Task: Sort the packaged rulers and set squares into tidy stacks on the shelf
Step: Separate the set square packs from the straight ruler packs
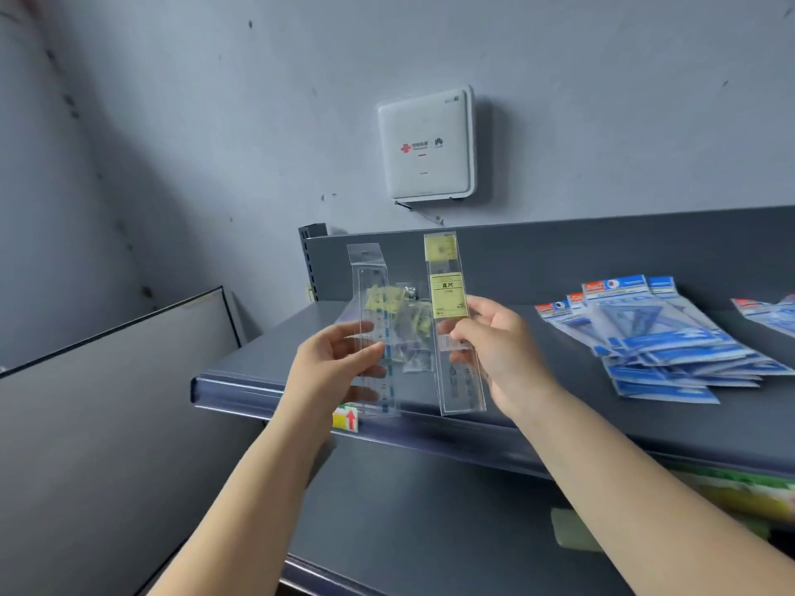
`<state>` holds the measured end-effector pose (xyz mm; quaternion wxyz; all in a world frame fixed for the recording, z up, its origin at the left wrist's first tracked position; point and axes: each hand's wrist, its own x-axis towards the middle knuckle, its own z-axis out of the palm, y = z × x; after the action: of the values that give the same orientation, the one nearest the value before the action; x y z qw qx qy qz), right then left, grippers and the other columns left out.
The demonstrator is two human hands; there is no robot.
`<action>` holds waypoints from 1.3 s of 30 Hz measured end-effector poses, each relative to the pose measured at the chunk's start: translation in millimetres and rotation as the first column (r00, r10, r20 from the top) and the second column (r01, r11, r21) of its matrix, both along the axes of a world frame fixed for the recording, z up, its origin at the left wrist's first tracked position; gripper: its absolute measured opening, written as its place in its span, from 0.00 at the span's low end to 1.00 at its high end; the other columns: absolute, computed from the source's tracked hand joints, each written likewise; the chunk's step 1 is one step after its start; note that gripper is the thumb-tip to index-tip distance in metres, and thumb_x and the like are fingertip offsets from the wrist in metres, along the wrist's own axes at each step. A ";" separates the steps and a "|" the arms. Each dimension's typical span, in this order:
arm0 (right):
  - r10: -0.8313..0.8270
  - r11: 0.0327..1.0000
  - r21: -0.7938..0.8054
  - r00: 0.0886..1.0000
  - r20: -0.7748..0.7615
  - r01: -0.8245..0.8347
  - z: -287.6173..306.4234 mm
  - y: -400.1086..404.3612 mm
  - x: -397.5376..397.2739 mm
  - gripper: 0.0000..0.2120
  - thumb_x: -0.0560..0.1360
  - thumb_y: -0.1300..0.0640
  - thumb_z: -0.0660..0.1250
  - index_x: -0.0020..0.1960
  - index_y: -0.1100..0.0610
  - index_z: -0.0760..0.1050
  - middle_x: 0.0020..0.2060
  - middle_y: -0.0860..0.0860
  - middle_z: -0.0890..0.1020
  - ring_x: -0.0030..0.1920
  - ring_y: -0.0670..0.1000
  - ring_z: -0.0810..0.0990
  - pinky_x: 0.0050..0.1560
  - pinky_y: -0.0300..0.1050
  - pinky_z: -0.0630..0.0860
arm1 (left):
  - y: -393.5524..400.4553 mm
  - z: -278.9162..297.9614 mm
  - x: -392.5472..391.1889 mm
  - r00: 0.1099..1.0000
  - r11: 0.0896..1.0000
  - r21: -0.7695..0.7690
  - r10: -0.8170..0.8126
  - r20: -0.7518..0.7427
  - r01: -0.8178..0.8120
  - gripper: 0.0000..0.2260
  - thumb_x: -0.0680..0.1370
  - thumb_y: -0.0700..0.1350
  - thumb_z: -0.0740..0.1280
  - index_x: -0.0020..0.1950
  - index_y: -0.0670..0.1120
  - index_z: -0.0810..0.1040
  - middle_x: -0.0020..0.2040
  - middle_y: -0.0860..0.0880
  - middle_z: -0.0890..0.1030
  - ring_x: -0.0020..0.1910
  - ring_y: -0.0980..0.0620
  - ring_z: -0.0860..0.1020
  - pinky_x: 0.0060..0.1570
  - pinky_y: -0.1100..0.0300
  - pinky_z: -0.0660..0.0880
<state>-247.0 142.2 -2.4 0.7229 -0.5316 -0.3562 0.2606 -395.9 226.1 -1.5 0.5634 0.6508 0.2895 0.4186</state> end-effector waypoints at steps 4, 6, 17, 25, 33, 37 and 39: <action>-0.030 0.999 -0.023 1.000 0.002 0.030 -2.3 32.3 -10.8 0.22 0.74 0.72 0.59 0.66 0.58 0.71 0.45 0.49 0.81 0.41 0.45 0.78 0.29 0.34 0.75 | 37.6 0.1 -12.0 1.000 1.000 0.019 0.001 -0.021 -0.001 0.09 0.74 0.37 0.70 0.52 0.48 0.78 0.39 0.47 0.81 0.29 0.57 0.80 0.26 0.62 0.77; -0.037 0.999 -0.036 0.999 0.026 0.038 -1.1 45.8 -10.9 0.22 0.74 0.72 0.59 0.64 0.57 0.73 0.43 0.48 0.81 0.39 0.45 0.78 0.32 0.36 0.76 | 55.1 1.1 -13.5 0.999 1.000 0.020 0.006 -0.033 -0.005 0.10 0.74 0.37 0.70 0.54 0.46 0.78 0.40 0.47 0.82 0.29 0.56 0.80 0.26 0.62 0.77; -0.007 0.999 -0.039 0.981 0.196 0.015 25.3 119.8 16.1 0.19 0.73 0.73 0.60 0.44 0.48 0.74 0.39 0.47 0.78 0.40 0.45 0.76 0.38 0.40 0.77 | 140.4 16.3 26.7 0.998 0.996 0.081 -0.017 -0.062 0.022 0.14 0.74 0.36 0.70 0.59 0.42 0.76 0.36 0.47 0.80 0.27 0.58 0.78 0.28 0.61 0.79; -0.144 0.981 -0.097 0.964 0.225 0.169 24.8 163.1 33.8 0.15 0.73 0.72 0.60 0.44 0.52 0.75 0.37 0.47 0.79 0.35 0.46 0.76 0.34 0.37 0.75 | 185.3 16.4 68.9 0.984 0.993 0.104 -0.043 -0.172 0.062 0.17 0.72 0.38 0.73 0.60 0.40 0.76 0.38 0.47 0.79 0.31 0.55 0.76 0.27 0.63 0.76; -0.255 0.965 0.003 0.940 0.225 0.262 24.7 169.4 35.7 0.22 0.73 0.67 0.67 0.65 0.56 0.68 0.44 0.49 0.83 0.36 0.48 0.80 0.48 0.47 0.79 | 211.1 1.5 69.7 0.951 0.964 0.266 0.080 -0.297 0.002 0.21 0.75 0.46 0.69 0.66 0.43 0.70 0.44 0.52 0.76 0.38 0.57 0.73 0.38 0.62 0.71; -0.223 0.927 -0.189 0.882 0.415 0.324 27.0 173.5 31.5 0.27 0.73 0.59 0.69 0.69 0.56 0.64 0.44 0.44 0.79 0.48 0.50 0.80 0.54 0.46 0.76 | 209.3 0.1 64.6 0.935 0.916 0.401 0.137 -0.328 0.006 0.15 0.77 0.45 0.65 0.63 0.46 0.72 0.46 0.54 0.75 0.40 0.60 0.73 0.36 0.67 0.68; -0.096 0.819 -0.367 0.737 0.669 0.441 23.5 175.1 31.0 0.26 0.74 0.56 0.68 0.70 0.56 0.64 0.56 0.48 0.76 0.57 0.52 0.76 0.56 0.44 0.72 | 206.5 -3.4 64.1 0.914 0.871 0.490 0.164 -0.371 0.043 0.13 0.77 0.46 0.64 0.61 0.47 0.73 0.53 0.52 0.76 0.46 0.55 0.75 0.43 0.62 0.72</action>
<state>-216.0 317.3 21.1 0.4296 -0.8035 -0.4099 0.0418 -331.7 432.7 -4.9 0.2957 0.8336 0.3044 0.3535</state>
